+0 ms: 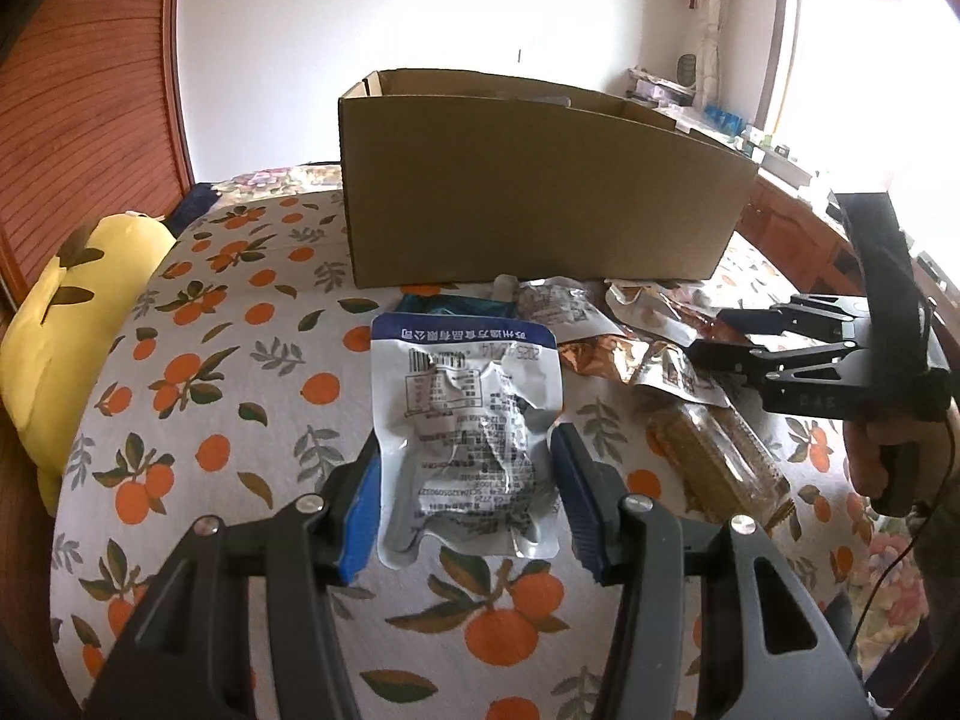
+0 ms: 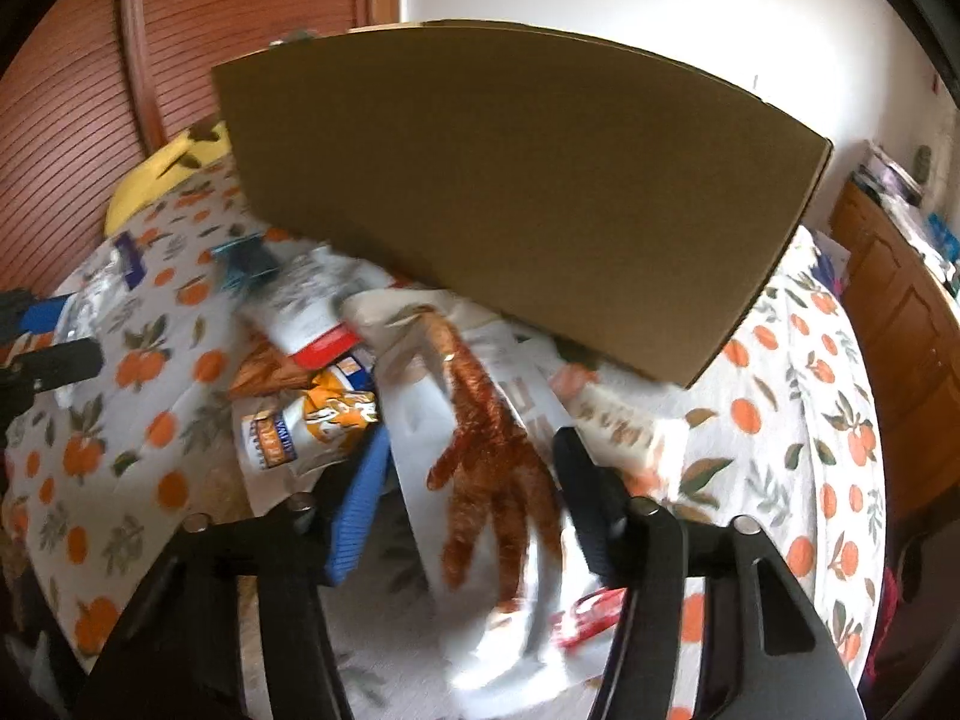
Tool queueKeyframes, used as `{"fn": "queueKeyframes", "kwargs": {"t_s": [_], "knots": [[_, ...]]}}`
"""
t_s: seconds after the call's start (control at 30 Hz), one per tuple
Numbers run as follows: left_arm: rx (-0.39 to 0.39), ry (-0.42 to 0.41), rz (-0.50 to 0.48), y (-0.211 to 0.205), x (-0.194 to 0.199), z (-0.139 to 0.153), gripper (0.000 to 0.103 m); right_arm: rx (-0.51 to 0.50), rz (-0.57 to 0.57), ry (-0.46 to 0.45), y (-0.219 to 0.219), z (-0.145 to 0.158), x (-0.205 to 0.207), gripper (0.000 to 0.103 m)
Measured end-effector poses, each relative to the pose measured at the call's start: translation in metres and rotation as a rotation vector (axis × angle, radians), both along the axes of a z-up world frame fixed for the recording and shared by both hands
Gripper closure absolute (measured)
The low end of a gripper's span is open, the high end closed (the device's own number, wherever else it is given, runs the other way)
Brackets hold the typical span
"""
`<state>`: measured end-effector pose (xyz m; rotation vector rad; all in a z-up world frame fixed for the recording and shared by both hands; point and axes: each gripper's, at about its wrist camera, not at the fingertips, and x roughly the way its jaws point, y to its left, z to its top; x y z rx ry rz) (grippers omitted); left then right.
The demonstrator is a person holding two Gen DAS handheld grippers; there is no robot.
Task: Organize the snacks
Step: 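Grasp the white chicken-feet bag with the right gripper while the left gripper holds the pouch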
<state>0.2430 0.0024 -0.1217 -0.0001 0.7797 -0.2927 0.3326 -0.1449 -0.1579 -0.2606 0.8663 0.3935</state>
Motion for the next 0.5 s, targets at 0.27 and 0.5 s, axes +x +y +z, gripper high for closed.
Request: {"fn": "queueKeyframes", "kwargs": {"t_s": [0.27,0.5], "knots": [[-0.008,-0.007,-0.013,-0.003,-0.009,0.002,0.051,0.071,-0.003,0.104,-0.009,0.007,-0.005,0.051],[-0.018,-0.007,-0.014,-0.002,-0.014,0.003,0.051,0.098,-0.033,0.069,-0.017,0.022,-0.004,0.041]]}}
